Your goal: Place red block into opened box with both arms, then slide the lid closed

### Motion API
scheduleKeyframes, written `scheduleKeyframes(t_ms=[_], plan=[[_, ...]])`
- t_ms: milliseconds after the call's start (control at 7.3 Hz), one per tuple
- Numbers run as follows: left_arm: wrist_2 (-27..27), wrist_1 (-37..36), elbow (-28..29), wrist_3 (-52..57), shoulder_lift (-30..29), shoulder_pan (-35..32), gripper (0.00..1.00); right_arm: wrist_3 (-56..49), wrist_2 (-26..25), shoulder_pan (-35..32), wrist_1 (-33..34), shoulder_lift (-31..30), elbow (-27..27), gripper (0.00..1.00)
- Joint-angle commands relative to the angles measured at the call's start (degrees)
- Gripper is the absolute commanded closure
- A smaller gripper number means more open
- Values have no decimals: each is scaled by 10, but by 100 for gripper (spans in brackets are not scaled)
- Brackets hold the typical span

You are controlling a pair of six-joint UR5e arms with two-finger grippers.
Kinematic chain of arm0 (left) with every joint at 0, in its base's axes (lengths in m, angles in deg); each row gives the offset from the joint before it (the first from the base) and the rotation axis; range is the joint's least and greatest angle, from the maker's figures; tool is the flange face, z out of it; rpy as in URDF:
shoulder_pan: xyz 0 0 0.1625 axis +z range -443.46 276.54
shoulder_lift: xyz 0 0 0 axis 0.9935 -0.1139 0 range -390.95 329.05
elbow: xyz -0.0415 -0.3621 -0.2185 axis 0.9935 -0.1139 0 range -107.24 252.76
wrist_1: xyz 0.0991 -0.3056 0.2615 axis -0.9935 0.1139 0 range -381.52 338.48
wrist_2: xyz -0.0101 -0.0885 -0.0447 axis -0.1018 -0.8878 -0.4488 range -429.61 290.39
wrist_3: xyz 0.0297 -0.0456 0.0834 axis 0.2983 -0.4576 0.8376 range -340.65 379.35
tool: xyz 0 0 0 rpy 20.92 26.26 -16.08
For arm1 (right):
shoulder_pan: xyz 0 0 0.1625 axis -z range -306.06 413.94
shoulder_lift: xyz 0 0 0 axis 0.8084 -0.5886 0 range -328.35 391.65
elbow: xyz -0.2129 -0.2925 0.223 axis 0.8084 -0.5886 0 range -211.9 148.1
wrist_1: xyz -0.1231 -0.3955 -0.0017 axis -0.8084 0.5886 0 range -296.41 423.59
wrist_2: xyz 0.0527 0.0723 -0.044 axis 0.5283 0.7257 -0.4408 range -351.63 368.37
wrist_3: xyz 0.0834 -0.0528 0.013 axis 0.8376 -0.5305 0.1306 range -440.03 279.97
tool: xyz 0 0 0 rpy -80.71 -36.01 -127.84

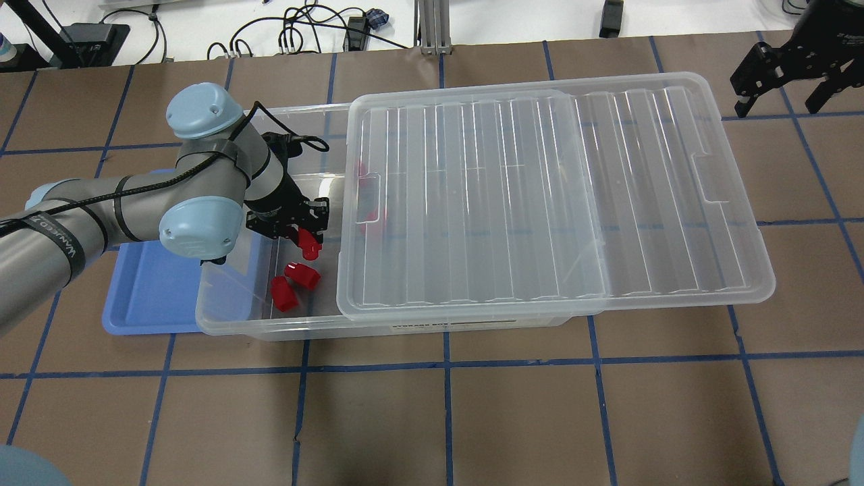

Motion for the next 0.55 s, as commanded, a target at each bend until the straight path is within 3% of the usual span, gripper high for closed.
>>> scheduleKeyframes(t_ms=[0,411], plan=[[0,-3,8,-1,2,0,4,-1,-1,-1,-1,1,2,0],[31,36,55,2,24,-3,0,-1,-3,0,1,-1,0,0]])
